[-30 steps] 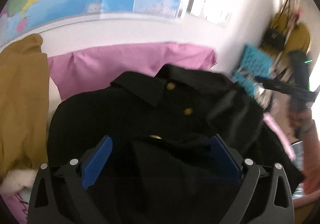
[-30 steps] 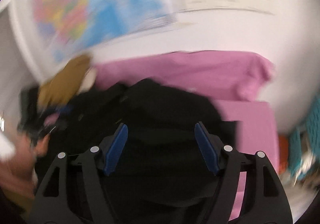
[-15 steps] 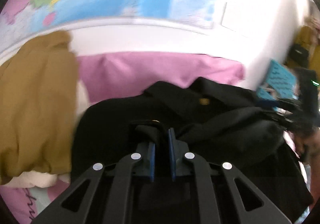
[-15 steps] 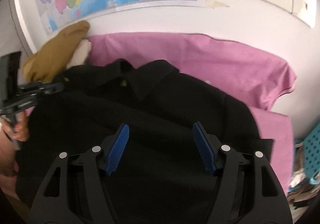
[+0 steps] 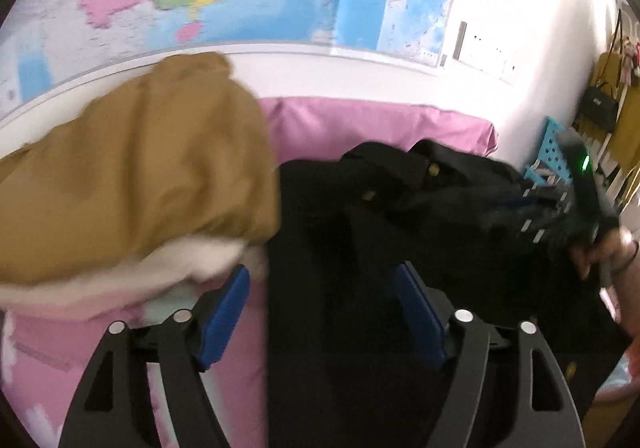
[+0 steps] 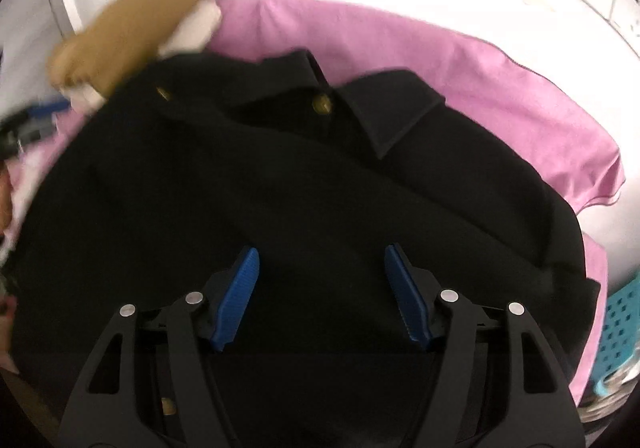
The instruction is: Fold large clothes
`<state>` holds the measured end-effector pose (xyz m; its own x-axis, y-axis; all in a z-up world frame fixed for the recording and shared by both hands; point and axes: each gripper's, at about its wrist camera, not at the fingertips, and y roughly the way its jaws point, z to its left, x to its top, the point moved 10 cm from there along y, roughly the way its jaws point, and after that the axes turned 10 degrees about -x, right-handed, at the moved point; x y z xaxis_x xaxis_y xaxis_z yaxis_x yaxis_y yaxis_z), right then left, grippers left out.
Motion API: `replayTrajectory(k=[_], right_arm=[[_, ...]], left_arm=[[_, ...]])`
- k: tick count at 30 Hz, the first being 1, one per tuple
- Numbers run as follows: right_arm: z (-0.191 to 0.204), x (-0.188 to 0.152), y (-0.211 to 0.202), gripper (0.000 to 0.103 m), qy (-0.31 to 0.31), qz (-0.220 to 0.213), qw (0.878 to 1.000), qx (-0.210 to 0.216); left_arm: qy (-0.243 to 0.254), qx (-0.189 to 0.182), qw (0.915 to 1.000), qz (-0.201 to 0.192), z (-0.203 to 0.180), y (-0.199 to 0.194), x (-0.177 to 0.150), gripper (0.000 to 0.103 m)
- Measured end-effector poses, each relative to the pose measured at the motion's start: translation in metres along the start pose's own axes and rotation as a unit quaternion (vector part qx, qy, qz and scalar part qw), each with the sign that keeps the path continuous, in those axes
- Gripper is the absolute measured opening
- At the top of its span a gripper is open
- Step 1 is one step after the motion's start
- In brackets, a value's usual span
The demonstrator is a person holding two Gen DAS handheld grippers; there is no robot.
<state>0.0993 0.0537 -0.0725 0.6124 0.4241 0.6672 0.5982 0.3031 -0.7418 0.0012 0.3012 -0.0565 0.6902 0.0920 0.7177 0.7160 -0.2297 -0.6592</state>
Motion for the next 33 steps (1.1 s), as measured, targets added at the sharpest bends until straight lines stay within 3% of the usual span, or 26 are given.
replayTrajectory(k=[3, 8, 11, 12, 13, 14, 15, 16, 20, 27, 30, 33], right_arm=[[0.036, 0.004, -0.028, 0.072, -0.016, -0.030, 0.997, 0.063], [0.103, -0.006, -0.040, 0.077, -0.061, -0.024, 0.989, 0.134], [0.137, -0.019, -0.039, 0.077, -0.082, -0.011, 0.983, 0.163], [0.147, -0.021, -0.038, 0.077, -0.087, -0.008, 0.981, 0.173], [0.158, -0.026, -0.037, 0.077, -0.092, -0.004, 0.979, 0.184], [0.166, -0.028, -0.037, 0.077, -0.095, 0.000, 0.977, 0.190], [0.176, -0.032, -0.036, 0.077, -0.099, 0.006, 0.975, 0.199], [0.181, -0.031, -0.036, 0.076, -0.102, 0.009, 0.974, 0.202], [0.206, -0.032, -0.049, 0.074, -0.122, 0.001, 0.968, 0.221], [0.243, -0.015, -0.107, 0.077, -0.121, -0.076, 0.941, 0.308], [0.260, -0.019, -0.117, 0.082, -0.108, -0.080, 0.929, 0.345], [0.272, -0.020, -0.099, 0.086, -0.093, -0.071, 0.941, 0.318]], left_arm=[[-0.006, 0.009, 0.9995, 0.031, 0.010, -0.010, -0.034, 0.079], [-0.045, -0.054, 0.9938, 0.085, 0.011, -0.015, -0.092, 0.081], [-0.072, -0.116, 0.9831, 0.122, 0.000, -0.015, -0.119, 0.081], [-0.065, -0.113, 0.9847, 0.115, -0.002, -0.019, -0.120, 0.079], [-0.059, -0.115, 0.9849, 0.116, -0.004, -0.022, -0.123, 0.073], [-0.054, -0.122, 0.9840, 0.118, -0.009, -0.024, -0.125, 0.040], [-0.055, -0.116, 0.9853, 0.113, -0.009, -0.026, -0.123, 0.010], [-0.062, -0.113, 0.9859, 0.106, -0.008, -0.029, -0.118, 0.007], [-0.064, -0.123, 0.9867, 0.084, -0.015, -0.047, -0.085, 0.006], [-0.057, -0.182, 0.9789, 0.075, -0.042, -0.074, -0.015, 0.006], [-0.037, -0.185, 0.9792, 0.074, -0.062, -0.068, 0.010, 0.006], [-0.028, -0.190, 0.9780, 0.082, -0.077, -0.056, 0.029, 0.006]])
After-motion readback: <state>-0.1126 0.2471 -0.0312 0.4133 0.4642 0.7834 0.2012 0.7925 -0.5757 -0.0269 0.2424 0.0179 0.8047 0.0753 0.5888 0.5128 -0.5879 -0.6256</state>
